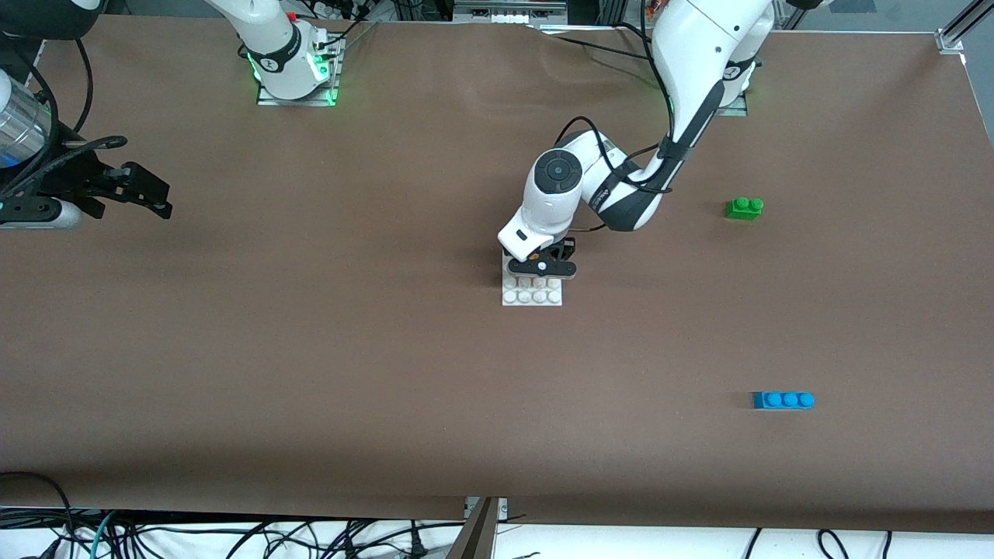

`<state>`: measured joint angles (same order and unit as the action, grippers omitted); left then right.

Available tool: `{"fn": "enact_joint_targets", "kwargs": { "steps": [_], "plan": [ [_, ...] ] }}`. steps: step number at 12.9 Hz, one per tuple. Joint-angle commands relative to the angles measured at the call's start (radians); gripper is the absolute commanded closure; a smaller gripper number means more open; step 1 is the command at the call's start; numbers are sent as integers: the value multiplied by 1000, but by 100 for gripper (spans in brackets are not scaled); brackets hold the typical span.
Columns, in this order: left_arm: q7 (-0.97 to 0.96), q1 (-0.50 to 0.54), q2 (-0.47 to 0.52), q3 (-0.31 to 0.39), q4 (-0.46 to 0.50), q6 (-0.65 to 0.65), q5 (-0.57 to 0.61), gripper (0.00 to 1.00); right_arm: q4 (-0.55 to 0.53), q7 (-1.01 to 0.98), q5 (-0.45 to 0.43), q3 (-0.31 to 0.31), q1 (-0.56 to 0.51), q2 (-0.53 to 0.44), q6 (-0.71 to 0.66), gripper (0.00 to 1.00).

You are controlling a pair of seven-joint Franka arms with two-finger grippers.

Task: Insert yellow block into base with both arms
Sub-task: 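Lower the yellow brick onto the plate studs and press down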

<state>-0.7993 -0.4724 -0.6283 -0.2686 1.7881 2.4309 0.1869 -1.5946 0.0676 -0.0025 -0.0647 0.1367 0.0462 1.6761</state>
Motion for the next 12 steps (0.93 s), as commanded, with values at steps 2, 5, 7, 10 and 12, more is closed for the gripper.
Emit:
{"fn": "enact_joint_targets", "kwargs": {
  "steps": [2,5,7,10,12],
  "plan": [
    [-23,-12,-13,9,-22,-18,36,61,9,8,1,13,-14,0,-7,1],
    [-28,-14,-14,9,-22,-18,34,59,9,8,1,13,-14,0,-9,1],
    [-40,-15,-21,9,-22,-18,36,58,7,8,1,13,-14,0,-9,1],
    [-40,-17,-21,8,-19,-18,36,58,8,8,1,11,-14,0,-9,1],
    [-41,-22,-21,8,-18,-18,36,55,9,9,1,11,-14,0,-7,1]
  ]
}}
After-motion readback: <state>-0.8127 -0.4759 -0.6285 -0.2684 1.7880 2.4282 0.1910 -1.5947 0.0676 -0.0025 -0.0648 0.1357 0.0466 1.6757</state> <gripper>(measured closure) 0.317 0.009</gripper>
